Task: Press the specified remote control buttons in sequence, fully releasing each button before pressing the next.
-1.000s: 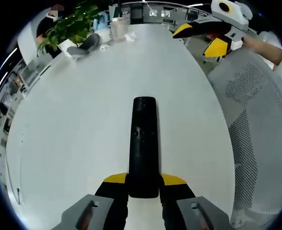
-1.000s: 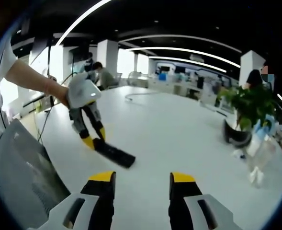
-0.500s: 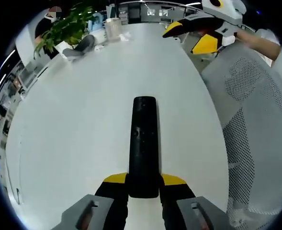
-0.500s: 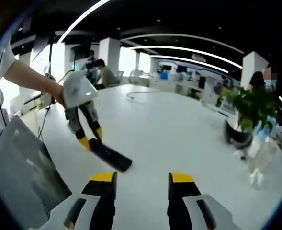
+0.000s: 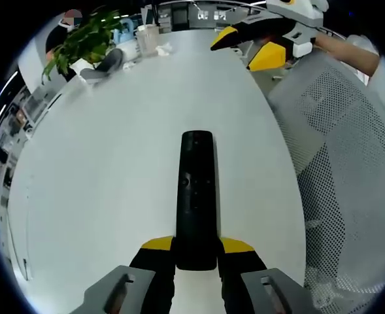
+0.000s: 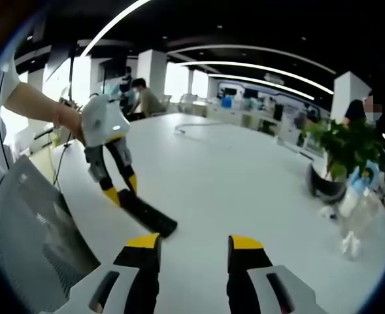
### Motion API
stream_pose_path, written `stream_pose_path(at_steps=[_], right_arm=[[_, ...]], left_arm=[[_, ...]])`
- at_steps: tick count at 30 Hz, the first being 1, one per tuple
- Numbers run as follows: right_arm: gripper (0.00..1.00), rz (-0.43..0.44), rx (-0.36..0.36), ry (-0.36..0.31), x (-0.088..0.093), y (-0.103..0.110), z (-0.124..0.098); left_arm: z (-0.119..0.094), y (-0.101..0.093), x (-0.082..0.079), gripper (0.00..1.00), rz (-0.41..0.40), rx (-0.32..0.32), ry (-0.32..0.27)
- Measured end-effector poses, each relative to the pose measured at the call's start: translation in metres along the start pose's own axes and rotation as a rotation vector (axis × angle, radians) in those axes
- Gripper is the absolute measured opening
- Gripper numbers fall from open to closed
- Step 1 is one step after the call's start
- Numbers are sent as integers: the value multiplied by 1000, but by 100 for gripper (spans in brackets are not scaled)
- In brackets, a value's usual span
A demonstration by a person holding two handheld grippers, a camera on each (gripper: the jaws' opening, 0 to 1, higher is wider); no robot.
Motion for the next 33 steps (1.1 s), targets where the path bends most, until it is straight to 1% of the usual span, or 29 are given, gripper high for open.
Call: stream_pose_path(at_steps=[16,19,23,33], right_arm=[[33,-18,-15,19,1,2,1],[30,-28,-13,19,1,2,1],[29,-28,-18,25,1,3,1],[25,-46,-40,39,1,6,2]], left_arm=[[0,-15,1,25,0,-1,6],[0,-17,2,25,-5,-2,-1],[-1,-22,4,25,-16,-4,-19],[0,-32,6,25,-19,-5,-35]])
Point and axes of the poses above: the point that each gripper's makers call its tool centre point, and the gripper's own axes: z roughly forward along the fingers, y roughly to its left, x roughly out of its underside, the point moved 9 cm from there along -z, roughly backward along the fingers, and after that the axes turned 6 degrees about -z, right-handed, at the moved point
